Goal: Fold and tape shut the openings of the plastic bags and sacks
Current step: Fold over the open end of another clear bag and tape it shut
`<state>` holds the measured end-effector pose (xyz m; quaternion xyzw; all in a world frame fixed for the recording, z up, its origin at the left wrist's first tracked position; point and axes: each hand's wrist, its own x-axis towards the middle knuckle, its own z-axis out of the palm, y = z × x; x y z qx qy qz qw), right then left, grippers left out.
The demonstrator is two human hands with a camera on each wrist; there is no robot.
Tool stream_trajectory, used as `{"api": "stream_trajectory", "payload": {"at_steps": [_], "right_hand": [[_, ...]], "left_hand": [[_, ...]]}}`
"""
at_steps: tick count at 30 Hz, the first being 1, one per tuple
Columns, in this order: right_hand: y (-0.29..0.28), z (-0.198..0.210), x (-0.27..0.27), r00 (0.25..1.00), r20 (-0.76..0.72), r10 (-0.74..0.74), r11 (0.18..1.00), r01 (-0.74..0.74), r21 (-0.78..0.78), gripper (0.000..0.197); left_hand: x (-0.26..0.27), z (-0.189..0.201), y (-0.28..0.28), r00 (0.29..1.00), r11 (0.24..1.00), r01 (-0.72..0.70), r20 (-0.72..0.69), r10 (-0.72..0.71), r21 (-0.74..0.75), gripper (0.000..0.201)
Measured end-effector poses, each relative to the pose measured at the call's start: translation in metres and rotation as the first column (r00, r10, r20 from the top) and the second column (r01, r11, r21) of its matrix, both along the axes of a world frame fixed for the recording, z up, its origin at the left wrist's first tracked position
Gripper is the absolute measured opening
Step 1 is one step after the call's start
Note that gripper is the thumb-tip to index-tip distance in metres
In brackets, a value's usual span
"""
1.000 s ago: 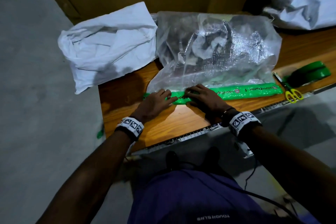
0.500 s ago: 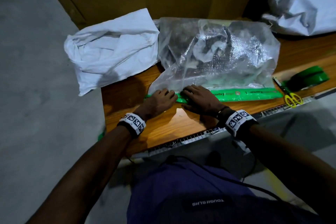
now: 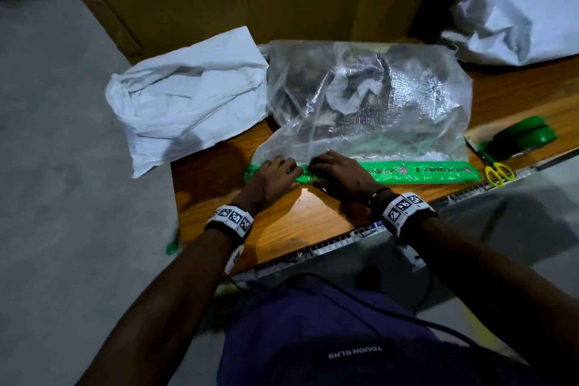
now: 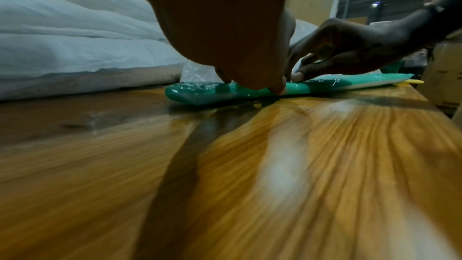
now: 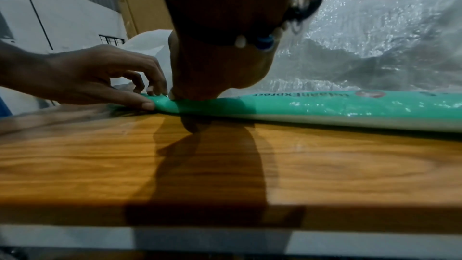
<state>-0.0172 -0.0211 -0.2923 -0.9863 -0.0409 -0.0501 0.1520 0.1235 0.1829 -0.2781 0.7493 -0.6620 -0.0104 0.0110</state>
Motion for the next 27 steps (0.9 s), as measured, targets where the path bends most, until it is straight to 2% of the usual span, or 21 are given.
{"api": "stream_trajectory", "payload": {"at_steps": [2,4,9,11,14,15,18,21,23,27], "right_hand": [[-0.002,-0.003,-0.005,1.0,0.002,-0.007,1.0,0.007,0.011,0.045],[-0.003,-0.007,-0.01,1.0,0.022,-0.017,0.999,0.015,0.047,0.042],[-0.004,-0.015,-0.014,0.998,0.051,0.031,0.999,-0.033,0.037,0.038],[-0.007,-0.018,-0.016,0.996,0.039,0.075,0.997,-0.076,0.025,0.04],[-0.009,-0.011,-0.027,0.995,0.001,0.098,0.995,-0.098,-0.001,0.054],[-0.005,-0.006,-0.03,0.995,0.011,0.097,0.995,-0.097,0.007,0.058],[0.021,-0.004,-0.029,0.997,0.035,0.069,0.993,-0.072,0.092,0.058],[0.039,-0.022,-0.032,0.994,-0.077,0.081,0.995,-0.085,-0.057,0.067],[0.024,-0.027,-0.047,0.991,-0.111,0.073,0.985,-0.089,-0.147,0.072],[-0.027,-0.02,-0.086,0.983,-0.165,0.074,0.97,-0.11,-0.218,0.073]], "left_hand": [[0.009,-0.001,0.003,0.996,0.999,0.044,0.074,-0.043,-0.014,0.043],[0.026,0.0,0.015,0.992,0.996,0.079,0.103,-0.076,-0.03,0.044],[0.036,0.014,0.057,1.0,0.999,-0.004,0.0,0.004,0.037,0.06],[0.028,0.004,0.06,1.0,0.997,-0.002,0.018,0.001,0.081,0.065],[0.015,-0.011,0.06,0.997,0.983,-0.073,-0.025,0.078,0.169,0.099],[0.011,-0.01,0.061,0.993,0.975,-0.106,-0.034,0.115,0.195,0.104],[-0.003,-0.006,0.061,0.968,0.95,-0.21,-0.088,0.236,0.232,0.089],[-0.011,-0.008,0.064,0.918,0.931,-0.322,-0.182,0.352,0.172,0.074],[-0.011,-0.011,0.066,0.904,0.924,-0.35,-0.203,0.376,0.156,0.073],[-0.011,-0.015,0.065,0.882,0.914,-0.38,-0.241,0.405,0.146,0.07]]}}
